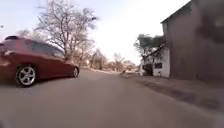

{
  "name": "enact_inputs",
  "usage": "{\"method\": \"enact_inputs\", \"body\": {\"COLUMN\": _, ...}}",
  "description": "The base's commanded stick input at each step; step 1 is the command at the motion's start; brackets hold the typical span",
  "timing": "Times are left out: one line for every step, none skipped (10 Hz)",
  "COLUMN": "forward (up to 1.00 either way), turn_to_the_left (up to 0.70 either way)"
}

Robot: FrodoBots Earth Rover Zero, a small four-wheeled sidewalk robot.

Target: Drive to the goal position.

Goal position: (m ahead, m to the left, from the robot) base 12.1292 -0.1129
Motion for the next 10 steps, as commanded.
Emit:
{"method": "enact_inputs", "body": {"forward": 0.70, "turn_to_the_left": 0.00}}
{"method": "enact_inputs", "body": {"forward": 0.70, "turn_to_the_left": 0.00}}
{"method": "enact_inputs", "body": {"forward": 0.70, "turn_to_the_left": 0.00}}
{"method": "enact_inputs", "body": {"forward": 0.70, "turn_to_the_left": 0.00}}
{"method": "enact_inputs", "body": {"forward": 0.70, "turn_to_the_left": 0.00}}
{"method": "enact_inputs", "body": {"forward": 0.70, "turn_to_the_left": 0.00}}
{"method": "enact_inputs", "body": {"forward": 0.70, "turn_to_the_left": 0.00}}
{"method": "enact_inputs", "body": {"forward": 0.70, "turn_to_the_left": 0.00}}
{"method": "enact_inputs", "body": {"forward": 0.70, "turn_to_the_left": 0.00}}
{"method": "enact_inputs", "body": {"forward": 0.70, "turn_to_the_left": 0.00}}
